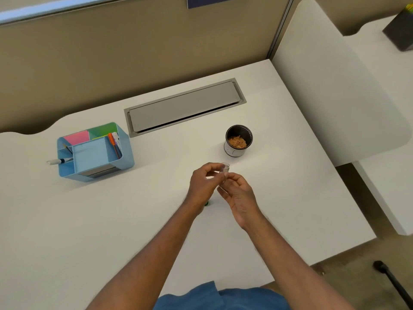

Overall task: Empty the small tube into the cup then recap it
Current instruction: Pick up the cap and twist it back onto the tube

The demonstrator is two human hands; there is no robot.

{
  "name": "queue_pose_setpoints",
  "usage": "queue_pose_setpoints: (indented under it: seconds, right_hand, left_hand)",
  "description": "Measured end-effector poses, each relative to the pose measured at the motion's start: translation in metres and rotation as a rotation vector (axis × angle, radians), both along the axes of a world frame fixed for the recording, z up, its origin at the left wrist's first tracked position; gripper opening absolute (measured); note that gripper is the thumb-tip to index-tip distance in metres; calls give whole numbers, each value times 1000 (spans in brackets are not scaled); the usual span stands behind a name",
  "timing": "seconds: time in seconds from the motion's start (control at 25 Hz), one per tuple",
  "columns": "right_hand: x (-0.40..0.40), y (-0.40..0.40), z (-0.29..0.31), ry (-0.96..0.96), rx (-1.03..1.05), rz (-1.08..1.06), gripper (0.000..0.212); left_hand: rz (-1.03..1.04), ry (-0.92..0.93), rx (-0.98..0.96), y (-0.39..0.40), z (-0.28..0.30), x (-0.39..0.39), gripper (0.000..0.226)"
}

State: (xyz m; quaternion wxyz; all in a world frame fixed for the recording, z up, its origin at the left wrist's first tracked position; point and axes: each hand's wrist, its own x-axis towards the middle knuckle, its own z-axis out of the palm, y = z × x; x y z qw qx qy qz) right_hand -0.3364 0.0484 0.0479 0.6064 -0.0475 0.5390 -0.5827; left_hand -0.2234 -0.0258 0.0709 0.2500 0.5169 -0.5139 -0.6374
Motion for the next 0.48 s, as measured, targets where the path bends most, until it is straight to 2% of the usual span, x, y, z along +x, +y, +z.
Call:
queue_pose_setpoints:
  seconds: [0.08, 0.28, 0.4, 0.48]
  right_hand:
    - [4, 3, -3, 200, -2, 108, 25]
    - [14, 10, -23, 946, 129, 539, 40]
    - [31, 17, -40, 1206, 68, 841, 56]
    - [44, 20, -46, 1313, 56, 949, 59]
  left_hand:
    - [28, -27, -17, 2, 0, 12, 20]
    - [100, -105, -70, 5, -1, 52, 21]
    - [108, -150, -72, 16, -5, 79, 22]
    - [108, -185, -78, 25, -8, 97, 22]
